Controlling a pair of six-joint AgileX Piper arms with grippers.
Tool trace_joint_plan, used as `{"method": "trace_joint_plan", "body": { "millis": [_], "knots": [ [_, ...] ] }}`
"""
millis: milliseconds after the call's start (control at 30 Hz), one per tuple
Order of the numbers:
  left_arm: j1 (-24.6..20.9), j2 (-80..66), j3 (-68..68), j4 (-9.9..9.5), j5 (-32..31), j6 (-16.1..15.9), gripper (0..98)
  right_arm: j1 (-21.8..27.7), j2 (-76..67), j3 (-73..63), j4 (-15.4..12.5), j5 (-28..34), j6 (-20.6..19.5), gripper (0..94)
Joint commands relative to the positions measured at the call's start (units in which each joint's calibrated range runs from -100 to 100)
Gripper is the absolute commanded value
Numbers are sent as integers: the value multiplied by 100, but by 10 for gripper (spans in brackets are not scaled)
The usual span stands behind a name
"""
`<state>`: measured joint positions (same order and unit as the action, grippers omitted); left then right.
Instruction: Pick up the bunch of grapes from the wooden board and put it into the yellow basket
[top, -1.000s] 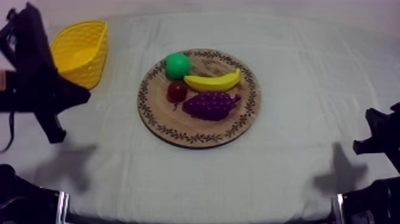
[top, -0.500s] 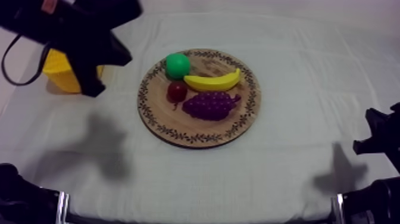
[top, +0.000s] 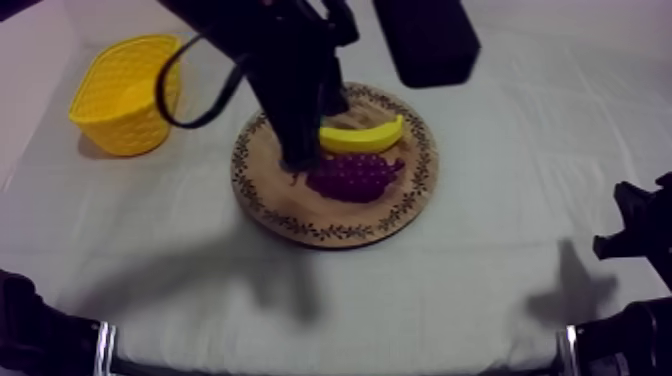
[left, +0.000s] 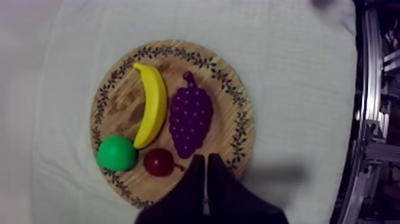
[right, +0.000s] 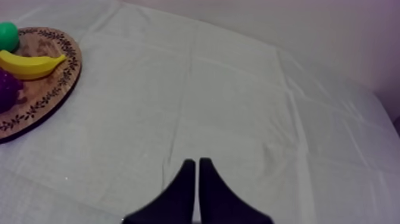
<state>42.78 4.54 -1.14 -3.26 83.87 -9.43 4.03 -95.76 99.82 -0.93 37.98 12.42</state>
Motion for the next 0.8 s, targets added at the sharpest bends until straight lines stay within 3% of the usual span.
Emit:
{"method": "trace_joint_plan", "body": {
  "millis": [0,367,767],
  "knots": [
    [23,312,-313,-5,127,2,0,2,0,-4,-2,0,1,3],
    [148,1159,-1169,-113,584,-10,18,2,0,-4,-2,0,1,3],
    [-42,1535,-1433,-82,973,-94,364,2,0,-4,-2,0,1,3]
  ]
}}
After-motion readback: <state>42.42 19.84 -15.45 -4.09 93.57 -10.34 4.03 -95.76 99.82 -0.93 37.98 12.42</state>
